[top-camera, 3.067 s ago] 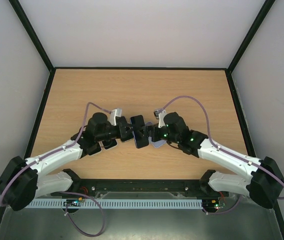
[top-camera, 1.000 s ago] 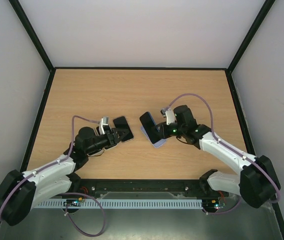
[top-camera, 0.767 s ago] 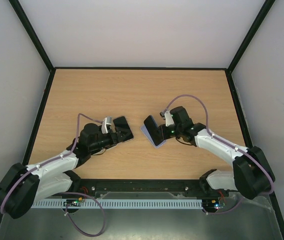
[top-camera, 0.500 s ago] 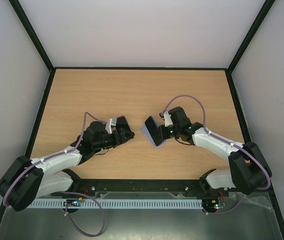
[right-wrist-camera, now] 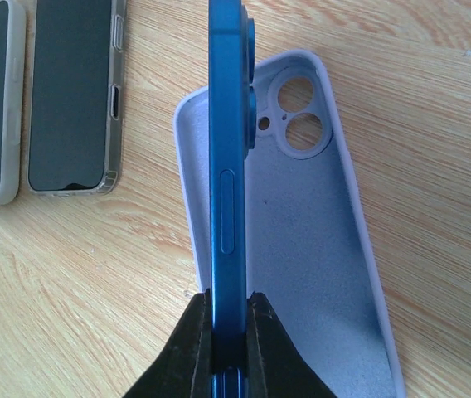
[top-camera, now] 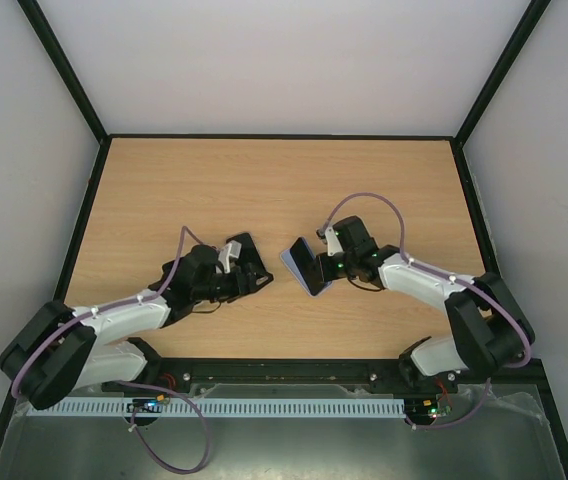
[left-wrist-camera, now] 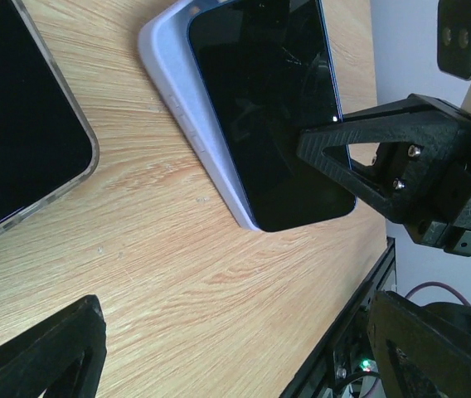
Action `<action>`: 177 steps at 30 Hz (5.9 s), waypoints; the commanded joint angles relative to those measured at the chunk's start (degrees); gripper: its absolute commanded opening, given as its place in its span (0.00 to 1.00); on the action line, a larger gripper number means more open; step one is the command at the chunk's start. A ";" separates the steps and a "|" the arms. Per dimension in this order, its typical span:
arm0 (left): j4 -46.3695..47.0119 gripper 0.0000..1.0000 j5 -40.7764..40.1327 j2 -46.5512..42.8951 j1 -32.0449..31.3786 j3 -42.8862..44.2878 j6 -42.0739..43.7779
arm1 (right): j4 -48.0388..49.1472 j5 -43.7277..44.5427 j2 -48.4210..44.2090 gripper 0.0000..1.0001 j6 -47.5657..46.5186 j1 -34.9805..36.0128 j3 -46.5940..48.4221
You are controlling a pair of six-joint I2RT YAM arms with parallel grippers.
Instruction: Put the phone into the phone case
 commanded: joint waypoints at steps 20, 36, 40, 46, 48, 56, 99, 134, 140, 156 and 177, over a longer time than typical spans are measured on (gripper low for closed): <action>-3.90 0.87 -2.37 4.04 -2.74 5.03 1.87 | 4.78 -7.27 2.66 0.02 14.37 4.50 -3.51; -1.61 0.79 -4.38 11.29 -5.36 5.97 -0.49 | 15.96 -5.29 2.17 0.03 25.25 11.68 -12.02; -1.03 0.72 -4.57 13.38 -6.63 6.34 -0.63 | 14.60 -3.13 1.18 0.05 25.15 11.72 -11.99; 0.63 0.58 -4.59 16.92 -7.96 6.98 -0.71 | 14.15 -2.91 -0.48 0.07 26.16 11.68 -12.37; 1.58 0.54 -4.29 18.30 -8.49 7.37 -0.81 | 15.00 -3.11 -0.67 0.07 27.09 11.71 -13.33; 5.74 0.46 -2.83 22.04 -9.99 7.46 -2.08 | 18.34 -4.40 0.52 0.08 30.11 11.80 -16.30; 5.29 0.38 -3.32 23.27 -13.14 7.40 -2.32 | 0.83 6.13 1.67 0.09 28.05 18.14 -2.62; -6.88 0.40 -11.46 19.47 -14.10 9.23 1.98 | -17.57 15.50 8.36 0.12 23.11 18.83 -3.05; -11.97 0.40 -13.47 17.88 -12.83 11.33 4.32 | -19.97 17.70 5.71 0.07 20.58 18.49 2.13; -19.47 0.41 -14.24 21.00 -8.51 19.18 10.58 | -21.75 11.60 10.67 0.17 8.39 6.86 18.62; -23.37 0.33 -14.70 27.27 -7.89 23.51 13.12 | -18.63 4.15 21.04 0.16 5.38 3.85 19.54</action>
